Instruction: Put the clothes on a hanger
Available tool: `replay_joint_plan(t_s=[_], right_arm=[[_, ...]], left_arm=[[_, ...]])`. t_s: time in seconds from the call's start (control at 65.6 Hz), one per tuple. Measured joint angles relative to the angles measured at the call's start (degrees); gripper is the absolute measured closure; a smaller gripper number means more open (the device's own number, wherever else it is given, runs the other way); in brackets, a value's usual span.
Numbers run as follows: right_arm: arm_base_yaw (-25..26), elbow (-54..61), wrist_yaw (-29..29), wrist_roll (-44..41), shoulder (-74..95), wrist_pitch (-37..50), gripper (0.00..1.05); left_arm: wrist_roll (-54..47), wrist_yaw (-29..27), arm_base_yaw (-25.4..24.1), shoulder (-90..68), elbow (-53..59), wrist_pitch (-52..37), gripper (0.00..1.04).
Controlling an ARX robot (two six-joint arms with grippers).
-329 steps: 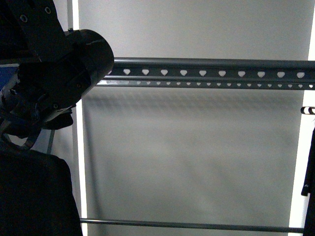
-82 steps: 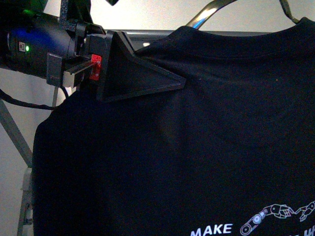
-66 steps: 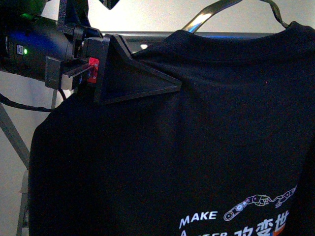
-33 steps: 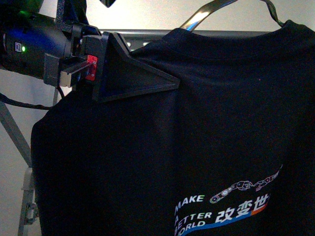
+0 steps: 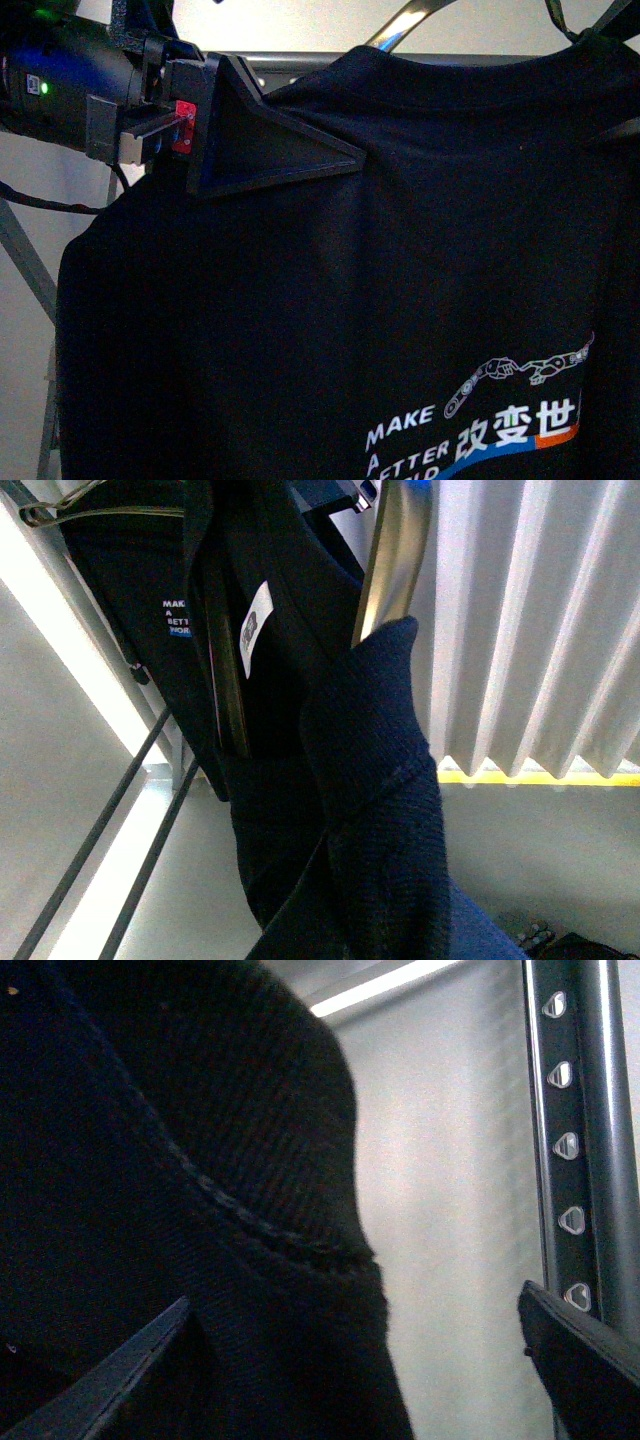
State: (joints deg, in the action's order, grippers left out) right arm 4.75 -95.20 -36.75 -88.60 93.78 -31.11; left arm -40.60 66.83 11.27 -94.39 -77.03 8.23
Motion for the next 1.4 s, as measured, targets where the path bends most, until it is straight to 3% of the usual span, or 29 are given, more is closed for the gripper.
replay_joint_plan(t_s=[0.366,0.473,0.549,0.976,1.022,1.067,1.113,1.159,1.22,1.281,1.403], right_arm=[[0.7,4.8,-0.7,-1.1,0.3,3.5,0.74],[1.8,7.1,-2.1,-1.8,0.2,4.8,0.89],[2.5,8.7,-2.5,-3.1,-0.1,5.9,0.92],[5.6,16.9,-2.8,-5.7,-1.5,7.6,0.95],[5.9,17.6,-2.7,-6.0,-1.5,7.7,0.95],[6.2,18.3,-2.6,-6.4,-1.5,7.8,0.95],[6.6,19.3,-2.3,-7.0,-1.5,8.1,0.95],[7.0,19.8,-2.4,-7.3,-1.5,8.1,0.95],[7.4,20.1,-2.3,-7.6,-1.6,8.1,0.95],[7.9,20.2,-2.3,-7.6,-1.6,8.0,0.95],[9.0,20.6,-2.3,-6.8,-1.6,7.5,0.95]], left_arm=[[0.0,-0.8,0.0,0.0,0.0,0.0,1.01],[-0.2,0.2,0.0,0.0,0.0,-0.1,0.83],[-0.1,0.6,0.0,0.2,0.0,-0.3,0.71],[-0.1,0.9,0.0,0.5,0.0,-0.3,0.07],[-0.1,0.7,0.0,0.5,0.0,-0.4,0.05],[4.8,-3.8,0.1,0.8,2.5,-8.1,0.07],[16.9,-15.2,0.1,0.9,7.6,-25.6,0.07],[28.6,-22.4,-0.3,-0.5,9.1,-38.7,0.06],[39.5,-30.5,-1.2,-1.5,8.8,-46.6,0.07],[47.9,-35.9,-2.6,-1.7,7.5,-49.0,0.07],[55.4,-47.0,-5.5,-1.6,4.3,-46.4,0.07]])
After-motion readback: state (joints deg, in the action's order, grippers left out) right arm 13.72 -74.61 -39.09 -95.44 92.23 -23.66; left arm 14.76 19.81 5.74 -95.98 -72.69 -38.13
